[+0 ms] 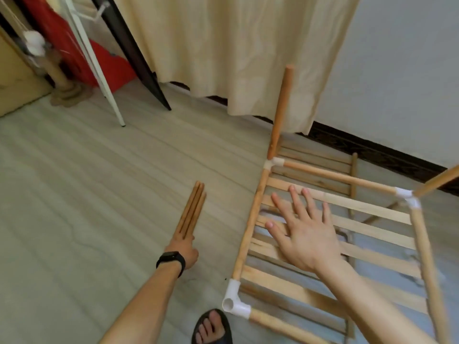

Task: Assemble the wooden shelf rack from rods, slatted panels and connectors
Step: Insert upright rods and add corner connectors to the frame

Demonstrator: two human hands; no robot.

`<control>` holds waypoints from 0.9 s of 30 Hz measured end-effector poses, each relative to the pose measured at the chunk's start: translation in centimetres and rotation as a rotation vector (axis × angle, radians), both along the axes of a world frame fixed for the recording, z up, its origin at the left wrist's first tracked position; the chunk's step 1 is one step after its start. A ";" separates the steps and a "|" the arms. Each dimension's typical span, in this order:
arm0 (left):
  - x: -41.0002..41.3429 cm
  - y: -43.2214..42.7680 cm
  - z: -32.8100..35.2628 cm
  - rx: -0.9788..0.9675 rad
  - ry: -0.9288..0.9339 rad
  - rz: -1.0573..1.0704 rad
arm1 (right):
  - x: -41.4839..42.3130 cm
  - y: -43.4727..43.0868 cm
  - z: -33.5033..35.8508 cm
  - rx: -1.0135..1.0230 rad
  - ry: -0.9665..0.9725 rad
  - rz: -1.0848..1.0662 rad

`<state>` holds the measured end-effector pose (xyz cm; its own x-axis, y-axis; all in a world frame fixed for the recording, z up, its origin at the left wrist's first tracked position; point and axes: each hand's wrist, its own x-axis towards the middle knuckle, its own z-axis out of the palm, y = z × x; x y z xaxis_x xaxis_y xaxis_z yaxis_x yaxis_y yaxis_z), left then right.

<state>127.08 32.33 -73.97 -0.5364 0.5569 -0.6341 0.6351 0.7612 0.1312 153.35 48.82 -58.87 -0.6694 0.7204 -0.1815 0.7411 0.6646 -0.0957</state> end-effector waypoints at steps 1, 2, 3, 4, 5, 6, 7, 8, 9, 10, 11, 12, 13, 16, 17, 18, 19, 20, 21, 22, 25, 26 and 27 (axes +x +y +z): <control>0.0 0.2 -0.7 0.014 0.022 0.016 | 0.0 0.0 -0.1 -0.002 0.009 0.000; 0.3 0.4 -1.4 0.013 0.034 0.032 | 0.1 0.1 -0.2 -0.003 0.018 0.000; 0.6 0.5 -2.0 0.009 0.043 0.048 | 0.3 0.2 -0.3 -0.003 0.024 0.003; 1.0 0.6 -2.4 0.012 0.057 0.063 | 0.4 0.3 -0.4 -0.007 0.027 0.006; 1.5 0.6 -2.8 0.023 0.087 0.067 | 0.6 0.3 -0.4 -0.012 0.029 0.010; 1.9 0.6 -3.0 0.032 0.126 0.063 | 0.7 0.3 -0.4 -0.017 0.033 0.011; 2.3 0.5 -3.2 0.032 0.154 0.063 | 0.7 0.3 -0.5 -0.018 0.036 0.011; 2.6 0.5 -3.4 0.038 0.163 0.071 | 0.7 0.3 -0.5 -0.018 0.039 0.008; 2.8 0.4 -3.7 0.044 0.152 0.088 | 0.7 0.3 -0.5 -0.019 0.042 0.004; 3.0 0.1 -3.9 0.048 0.130 0.107 | 0.7 0.3 -0.6 -0.020 0.045 0.002; 3.3 -0.1 -3.9 0.041 0.107 0.114 | 0.7 0.2 -0.7 -0.017 0.049 0.000; 3.5 -0.5 -4.1 0.048 0.086 0.113 | 0.7 0.1 -0.8 -0.009 0.053 -0.005; 3.8 -0.8 -4.2 0.074 0.069 0.122 | 0.8 0.0 -0.9 0.000 0.055 -0.010; 4.1 -1.7 -4.5 0.135 -0.025 0.212 | 0.8 -0.2 -0.9 0.007 0.061 -0.013; 4.1 -1.9 -4.4 0.155 -0.073 0.251 | 0.8 -0.1 -1.0 0.008 0.061 -0.012; 4.2 -1.9 -4.1 0.185 -0.134 0.314 | 0.8 -0.1 -1.0 0.009 0.058 -0.009; 4.3 -1.9 -3.5 0.231 -0.210 0.410 | 0.9 0.0 -1.1 0.011 0.052 -0.007; 4.6 -1.9 -2.6 0.282 -0.300 0.524 | 1.0 0.1 -1.1 0.010 0.045 -0.007; 4.8 -2.0 -1.7 0.327 -0.392 0.645 | 1.1 0.1 -1.1 0.004 0.041 -0.009; 5.0 -2.2 -0.5 0.364 -0.477 0.751 | 1.1 0.1 -1.0 -0.006 0.039 -0.011; 5.2 -3.0 3.4 0.460 -0.675 0.866 | 0.9 0.3 -0.2 -0.071 -0.009 -0.013; 5.2 -3.4 4.9 0.506 -0.708 0.853 | 0.7 0.6 0.5 -0.109 -0.056 -0.013; 5.1 -3.8 6.3 0.561 -0.717 0.822 | 0.4 1.0 1.3 -0.151 -0.120 -0.017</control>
